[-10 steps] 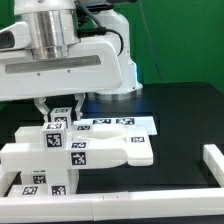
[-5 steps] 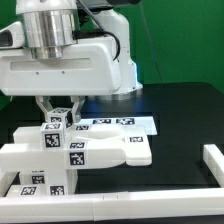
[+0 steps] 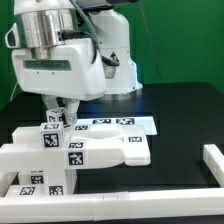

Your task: Assemble chair

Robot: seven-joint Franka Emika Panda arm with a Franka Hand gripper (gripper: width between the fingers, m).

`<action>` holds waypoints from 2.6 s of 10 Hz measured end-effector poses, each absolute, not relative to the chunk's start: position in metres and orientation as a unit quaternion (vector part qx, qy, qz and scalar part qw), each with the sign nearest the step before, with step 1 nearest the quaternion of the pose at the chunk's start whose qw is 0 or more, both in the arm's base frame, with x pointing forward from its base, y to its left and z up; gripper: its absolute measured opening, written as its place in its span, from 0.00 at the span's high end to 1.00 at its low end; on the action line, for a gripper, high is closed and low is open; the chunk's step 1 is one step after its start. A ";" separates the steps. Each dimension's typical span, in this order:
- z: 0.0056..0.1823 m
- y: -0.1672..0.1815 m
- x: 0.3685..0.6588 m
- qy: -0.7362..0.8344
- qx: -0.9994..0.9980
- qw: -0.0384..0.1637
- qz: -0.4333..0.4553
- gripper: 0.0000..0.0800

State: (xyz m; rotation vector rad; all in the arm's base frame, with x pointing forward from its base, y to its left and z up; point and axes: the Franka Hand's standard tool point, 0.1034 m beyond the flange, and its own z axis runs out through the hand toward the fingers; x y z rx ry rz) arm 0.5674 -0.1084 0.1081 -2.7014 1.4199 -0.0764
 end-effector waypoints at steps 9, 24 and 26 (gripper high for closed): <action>0.107 -0.111 0.570 0.773 -0.630 0.067 0.003 0.65; 0.164 -0.106 0.577 0.780 -0.616 0.112 0.011 0.19; 0.163 -0.105 0.577 0.780 -0.616 0.111 0.011 0.19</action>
Offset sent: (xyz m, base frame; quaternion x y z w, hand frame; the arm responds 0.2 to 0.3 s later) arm 0.0049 -0.0127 0.0008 -0.0400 -0.0153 0.1933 0.9802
